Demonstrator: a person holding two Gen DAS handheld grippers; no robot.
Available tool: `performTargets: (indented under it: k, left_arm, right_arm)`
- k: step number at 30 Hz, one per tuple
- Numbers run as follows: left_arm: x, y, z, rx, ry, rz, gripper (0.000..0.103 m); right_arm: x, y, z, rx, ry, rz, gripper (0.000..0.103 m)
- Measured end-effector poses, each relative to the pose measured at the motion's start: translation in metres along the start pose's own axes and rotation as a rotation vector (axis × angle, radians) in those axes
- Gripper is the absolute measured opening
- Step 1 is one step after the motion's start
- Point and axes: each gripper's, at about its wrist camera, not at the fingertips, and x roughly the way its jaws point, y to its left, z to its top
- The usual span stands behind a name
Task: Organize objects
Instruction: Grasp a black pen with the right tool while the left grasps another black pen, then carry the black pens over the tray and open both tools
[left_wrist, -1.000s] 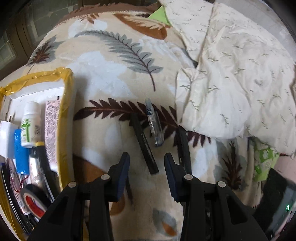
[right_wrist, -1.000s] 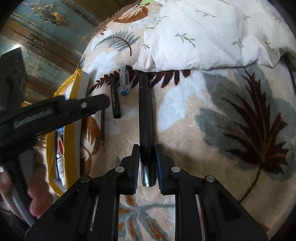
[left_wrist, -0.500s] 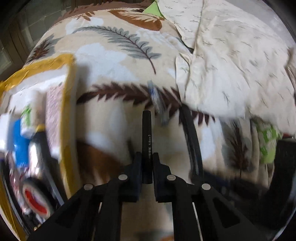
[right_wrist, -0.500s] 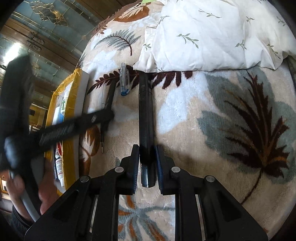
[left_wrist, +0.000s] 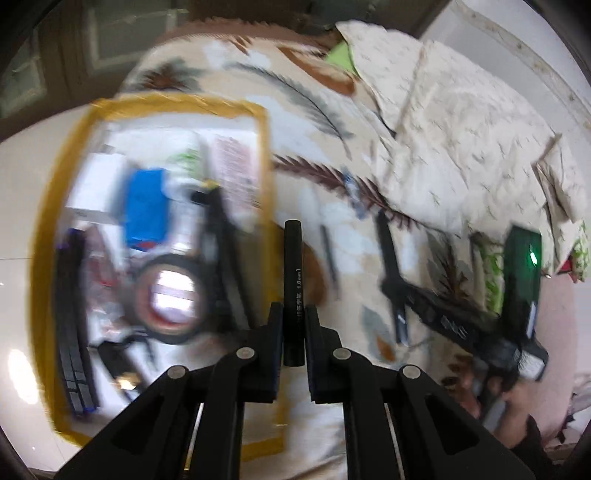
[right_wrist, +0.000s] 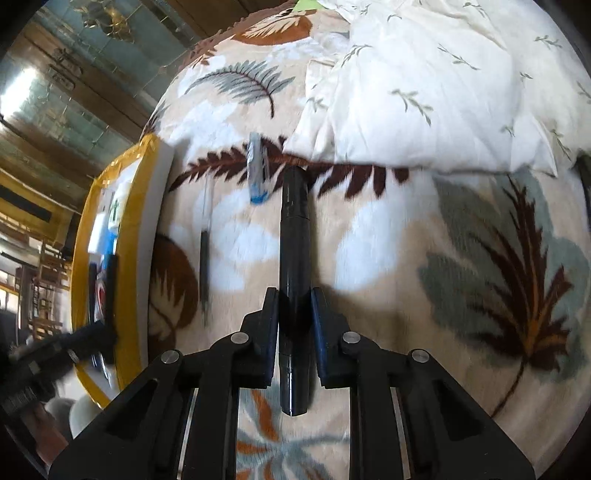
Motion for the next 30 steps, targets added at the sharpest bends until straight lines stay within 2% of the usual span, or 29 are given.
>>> performTargets:
  k: [2, 5, 9, 12, 14, 20, 23, 30]
  left_arm:
    - [-0.009, 0.02, 0.0, -0.041, -0.011, -0.021, 0.009]
    - [-0.015, 0.043, 0.001, -0.081, -0.037, -0.022, 0.009]
    - [-0.021, 0.078, 0.002, -0.146, -0.05, -0.03, 0.009]
    - [-0.028, 0.095, 0.002, -0.152, -0.083, 0.011, 0.009]
    - [-0.026, 0.106, 0.0, -0.171, -0.072, 0.007, 0.009]
    - [-0.018, 0.113, -0.001, -0.165, -0.047, 0.019, 0.009]
    - [-0.014, 0.116, 0.0, -0.182, -0.034, 0.006, 0.009]
    - [-0.008, 0.116, -0.001, -0.167, -0.011, 0.03, 0.009]
  right_arm:
    - [-0.005, 0.003, -0.008, -0.002, 0.008, 0.002, 0.016]
    - [-0.011, 0.015, -0.017, 0.011, 0.015, 0.074, 0.016]
    - [-0.014, 0.051, -0.018, -0.031, 0.021, 0.127, 0.016]
    - [-0.016, 0.082, -0.015, -0.072, 0.01, 0.147, 0.016]
    - [-0.016, 0.098, -0.013, -0.093, 0.013, 0.154, 0.016]
    - [-0.006, 0.139, -0.005, -0.135, 0.018, 0.156, 0.016]
    - [0.001, 0.149, -0.002, -0.146, 0.027, 0.152, 0.016]
    - [0.024, 0.161, 0.003, -0.148, 0.062, 0.115, 0.016]
